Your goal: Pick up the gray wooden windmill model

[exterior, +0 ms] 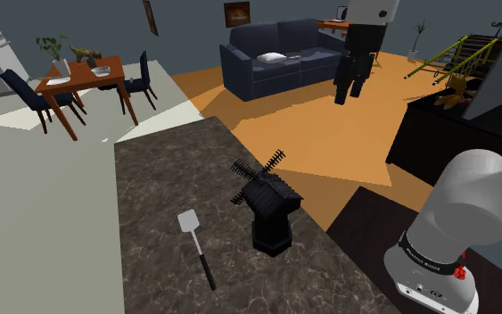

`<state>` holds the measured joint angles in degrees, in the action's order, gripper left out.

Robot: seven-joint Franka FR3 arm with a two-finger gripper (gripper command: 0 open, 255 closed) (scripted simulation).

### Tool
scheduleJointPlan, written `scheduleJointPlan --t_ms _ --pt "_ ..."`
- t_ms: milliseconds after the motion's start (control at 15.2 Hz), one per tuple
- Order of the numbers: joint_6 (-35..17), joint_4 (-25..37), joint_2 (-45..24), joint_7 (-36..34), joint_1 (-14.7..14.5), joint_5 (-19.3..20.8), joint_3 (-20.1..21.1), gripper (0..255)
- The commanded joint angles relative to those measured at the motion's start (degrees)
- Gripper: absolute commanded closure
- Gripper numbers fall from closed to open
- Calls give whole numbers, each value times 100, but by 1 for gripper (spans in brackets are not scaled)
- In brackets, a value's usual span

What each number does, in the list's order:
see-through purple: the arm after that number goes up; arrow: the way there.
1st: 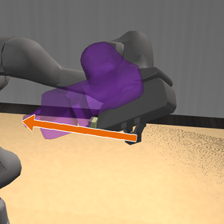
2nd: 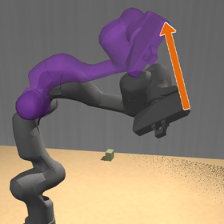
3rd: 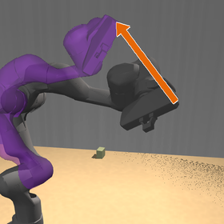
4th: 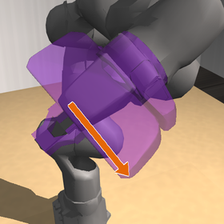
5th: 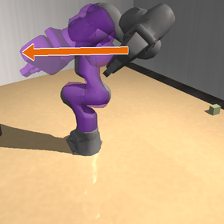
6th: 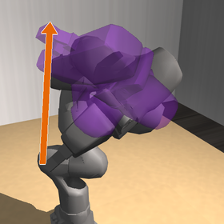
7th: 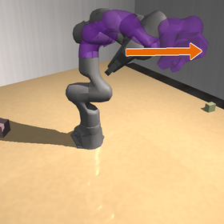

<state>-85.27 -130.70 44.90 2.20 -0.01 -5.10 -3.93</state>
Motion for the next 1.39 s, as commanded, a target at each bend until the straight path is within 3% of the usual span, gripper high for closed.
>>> scheduleJointPlan --t_ms 0,726,1320 --pt "0 0 0 0 0 0 0 0" --pt "-108 1172 -1910 -2583 -4 -40 1948 0" --pt "285 3019 -4433 -4903 -128 761 3137 0"
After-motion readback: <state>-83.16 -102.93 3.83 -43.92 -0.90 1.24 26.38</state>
